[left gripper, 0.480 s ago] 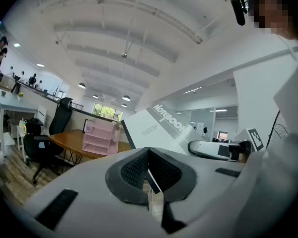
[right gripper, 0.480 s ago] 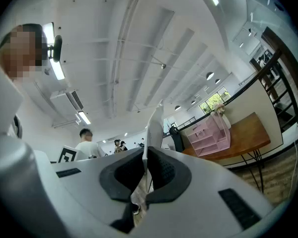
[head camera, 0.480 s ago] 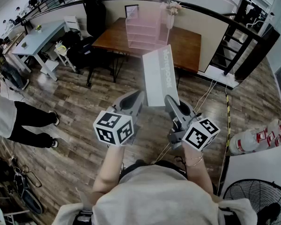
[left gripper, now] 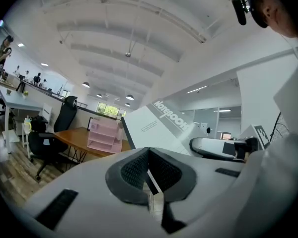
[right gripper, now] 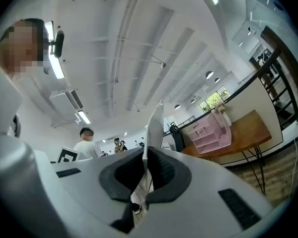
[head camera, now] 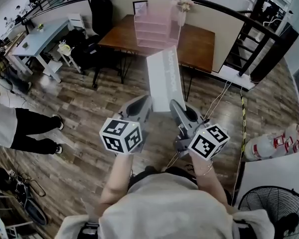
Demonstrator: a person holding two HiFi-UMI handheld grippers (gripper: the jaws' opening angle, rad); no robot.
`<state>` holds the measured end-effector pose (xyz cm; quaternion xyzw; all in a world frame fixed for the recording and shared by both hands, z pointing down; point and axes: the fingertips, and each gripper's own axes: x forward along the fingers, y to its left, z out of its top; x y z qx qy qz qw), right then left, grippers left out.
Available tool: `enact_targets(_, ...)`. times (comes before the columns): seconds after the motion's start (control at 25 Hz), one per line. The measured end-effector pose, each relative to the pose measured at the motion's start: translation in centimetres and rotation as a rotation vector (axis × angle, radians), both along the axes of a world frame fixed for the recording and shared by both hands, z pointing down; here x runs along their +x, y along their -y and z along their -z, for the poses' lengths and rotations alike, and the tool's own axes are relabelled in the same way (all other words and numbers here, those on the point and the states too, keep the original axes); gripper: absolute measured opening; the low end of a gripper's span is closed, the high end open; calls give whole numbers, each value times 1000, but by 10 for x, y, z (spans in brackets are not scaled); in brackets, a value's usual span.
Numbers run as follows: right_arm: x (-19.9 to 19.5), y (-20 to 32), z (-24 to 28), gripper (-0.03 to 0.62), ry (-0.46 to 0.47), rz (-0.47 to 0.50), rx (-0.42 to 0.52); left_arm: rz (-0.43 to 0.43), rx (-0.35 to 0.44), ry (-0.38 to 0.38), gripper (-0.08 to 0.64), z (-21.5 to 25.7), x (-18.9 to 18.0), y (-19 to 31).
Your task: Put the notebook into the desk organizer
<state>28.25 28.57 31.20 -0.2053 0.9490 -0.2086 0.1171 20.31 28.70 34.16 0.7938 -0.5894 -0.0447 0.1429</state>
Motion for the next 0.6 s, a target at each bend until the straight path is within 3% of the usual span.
enact_targets(0.2,-6,-1,2,17,38,4,-9,-21,92,-24,11,11,-7,-6)
enact_targets(0.4,-11,-1,-2,17,84,-36,-48,-71,69,16,11,7,-10,-8)
enact_targets(0.6,-23,-1,-18,17,74,-68,-85,-101,48,7,11,-6,-17,-12)
